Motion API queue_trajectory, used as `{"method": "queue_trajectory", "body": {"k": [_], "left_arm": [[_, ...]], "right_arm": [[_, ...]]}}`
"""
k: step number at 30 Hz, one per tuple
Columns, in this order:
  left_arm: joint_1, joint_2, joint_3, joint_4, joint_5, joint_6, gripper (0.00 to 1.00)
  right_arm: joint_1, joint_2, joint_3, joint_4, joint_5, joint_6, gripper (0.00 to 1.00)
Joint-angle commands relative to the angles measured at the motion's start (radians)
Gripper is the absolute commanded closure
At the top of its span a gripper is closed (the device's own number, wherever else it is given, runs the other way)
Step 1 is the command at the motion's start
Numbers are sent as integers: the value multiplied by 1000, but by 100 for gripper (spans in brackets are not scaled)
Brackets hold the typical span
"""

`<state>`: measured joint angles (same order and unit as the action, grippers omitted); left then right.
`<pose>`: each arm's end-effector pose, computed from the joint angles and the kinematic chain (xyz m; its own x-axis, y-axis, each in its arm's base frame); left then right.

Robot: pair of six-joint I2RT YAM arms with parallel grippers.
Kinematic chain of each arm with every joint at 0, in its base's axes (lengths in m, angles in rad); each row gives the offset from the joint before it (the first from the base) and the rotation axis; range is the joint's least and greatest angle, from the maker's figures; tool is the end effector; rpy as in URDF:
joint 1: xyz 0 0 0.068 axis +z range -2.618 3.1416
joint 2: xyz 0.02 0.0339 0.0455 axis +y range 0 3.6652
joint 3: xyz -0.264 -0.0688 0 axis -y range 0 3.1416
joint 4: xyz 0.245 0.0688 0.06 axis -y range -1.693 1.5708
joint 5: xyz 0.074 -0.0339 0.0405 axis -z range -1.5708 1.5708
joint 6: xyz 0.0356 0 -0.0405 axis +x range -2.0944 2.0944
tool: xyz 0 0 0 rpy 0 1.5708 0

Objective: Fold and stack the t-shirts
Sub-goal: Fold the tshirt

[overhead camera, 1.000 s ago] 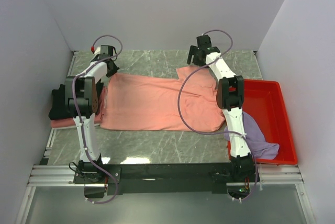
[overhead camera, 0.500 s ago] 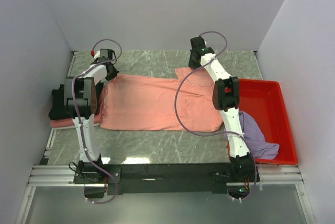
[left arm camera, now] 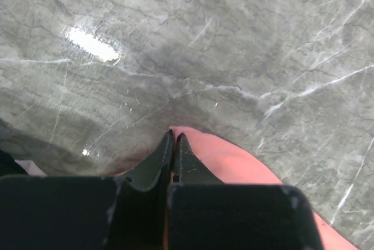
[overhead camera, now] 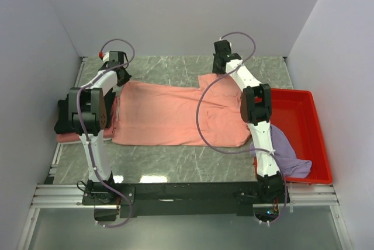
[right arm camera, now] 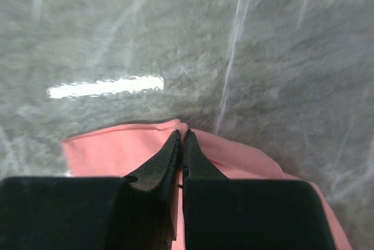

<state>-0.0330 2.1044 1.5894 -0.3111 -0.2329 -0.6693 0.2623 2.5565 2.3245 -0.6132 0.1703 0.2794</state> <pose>0.4707 -0.0073 0.1925 -0.4993 -0.5875 -0.6368 -0.5534 0.7818 -0.2874 0.5470 0.1406 0.1798 -0.7350 0.0841 -0.6728 0.0580 0.9964 0.0611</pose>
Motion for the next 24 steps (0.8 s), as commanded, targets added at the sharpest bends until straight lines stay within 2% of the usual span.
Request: {"method": "queue_trajectory", "body": {"k": [1, 16, 24], "left_arm": [[4, -67, -8, 24, 3, 10, 100], [4, -15, 69, 3, -16, 25, 99], [4, -79, -38, 66, 18, 42, 100]], "right_arm": [[0, -192, -43, 173, 21, -63, 100], [-23, -167, -27, 237, -46, -74, 100], [-18, -272, -175, 253, -98, -98, 100]]}}
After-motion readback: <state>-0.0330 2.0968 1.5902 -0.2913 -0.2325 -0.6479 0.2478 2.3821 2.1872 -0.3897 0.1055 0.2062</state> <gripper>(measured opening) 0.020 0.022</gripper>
